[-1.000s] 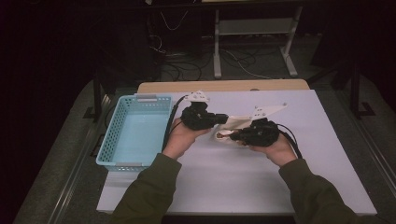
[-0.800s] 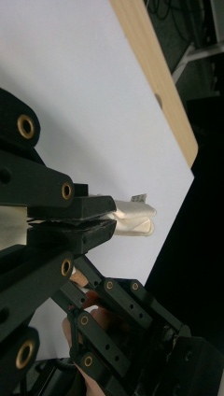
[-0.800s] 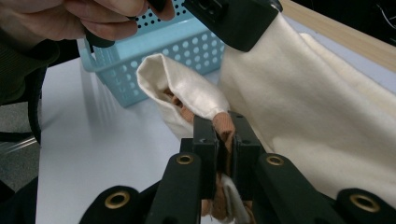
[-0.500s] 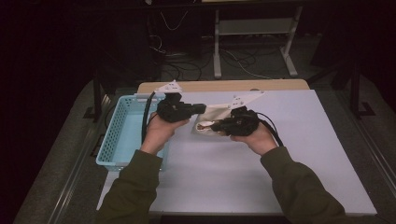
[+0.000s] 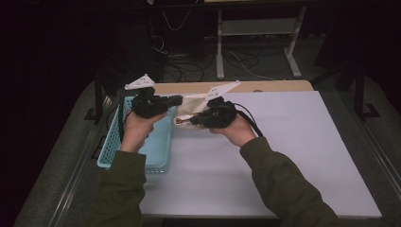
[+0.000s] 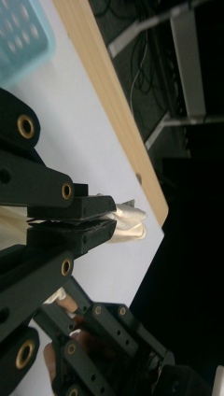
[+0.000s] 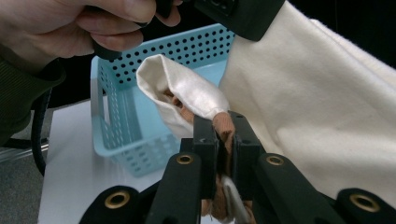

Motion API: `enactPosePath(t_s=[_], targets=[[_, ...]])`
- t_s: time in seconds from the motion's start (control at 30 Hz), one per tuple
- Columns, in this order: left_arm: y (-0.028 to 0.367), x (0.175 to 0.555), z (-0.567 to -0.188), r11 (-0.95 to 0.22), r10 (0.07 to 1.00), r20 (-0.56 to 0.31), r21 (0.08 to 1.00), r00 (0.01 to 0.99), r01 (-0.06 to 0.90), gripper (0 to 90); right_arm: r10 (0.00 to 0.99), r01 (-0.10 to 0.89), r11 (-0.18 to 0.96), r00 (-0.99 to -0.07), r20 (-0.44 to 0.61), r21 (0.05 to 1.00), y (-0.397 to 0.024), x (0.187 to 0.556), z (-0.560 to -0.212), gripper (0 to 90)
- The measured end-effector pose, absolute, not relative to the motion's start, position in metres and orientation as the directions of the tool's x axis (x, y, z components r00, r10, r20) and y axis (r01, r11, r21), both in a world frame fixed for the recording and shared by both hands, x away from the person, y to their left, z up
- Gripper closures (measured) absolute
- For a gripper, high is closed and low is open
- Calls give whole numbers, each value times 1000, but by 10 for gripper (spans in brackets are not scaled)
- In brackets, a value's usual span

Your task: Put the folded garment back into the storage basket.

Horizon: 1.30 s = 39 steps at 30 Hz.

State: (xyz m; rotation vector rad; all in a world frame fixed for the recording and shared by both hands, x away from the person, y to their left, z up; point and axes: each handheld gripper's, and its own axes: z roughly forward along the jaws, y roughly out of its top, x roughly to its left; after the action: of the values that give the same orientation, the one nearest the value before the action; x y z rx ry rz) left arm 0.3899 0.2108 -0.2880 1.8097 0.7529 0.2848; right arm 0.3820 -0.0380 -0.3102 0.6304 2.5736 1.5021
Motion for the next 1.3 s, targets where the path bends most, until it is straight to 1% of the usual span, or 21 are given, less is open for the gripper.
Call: enactPosePath(t_s=[0.53,0.83,1.17,1.23,1.3], targets=[[278,394,-287,-127,729,-160,924,666,362,869,333,251,458,-938,97,853,36,402,-295,829],[309,390,-285,-77,772,-173,930,612,360,869,305,247,456,-946,111,855,74,406,-292,829],[333,392,-298,-51,807,-193,919,558,391,870,278,260,463,-950,140,847,103,408,-307,829],[333,392,-298,-51,807,-193,919,558,391,869,276,261,464,-951,141,846,105,408,-309,829],[334,395,-306,-69,814,-187,908,549,412,869,270,267,474,-951,150,839,110,407,-317,829]])
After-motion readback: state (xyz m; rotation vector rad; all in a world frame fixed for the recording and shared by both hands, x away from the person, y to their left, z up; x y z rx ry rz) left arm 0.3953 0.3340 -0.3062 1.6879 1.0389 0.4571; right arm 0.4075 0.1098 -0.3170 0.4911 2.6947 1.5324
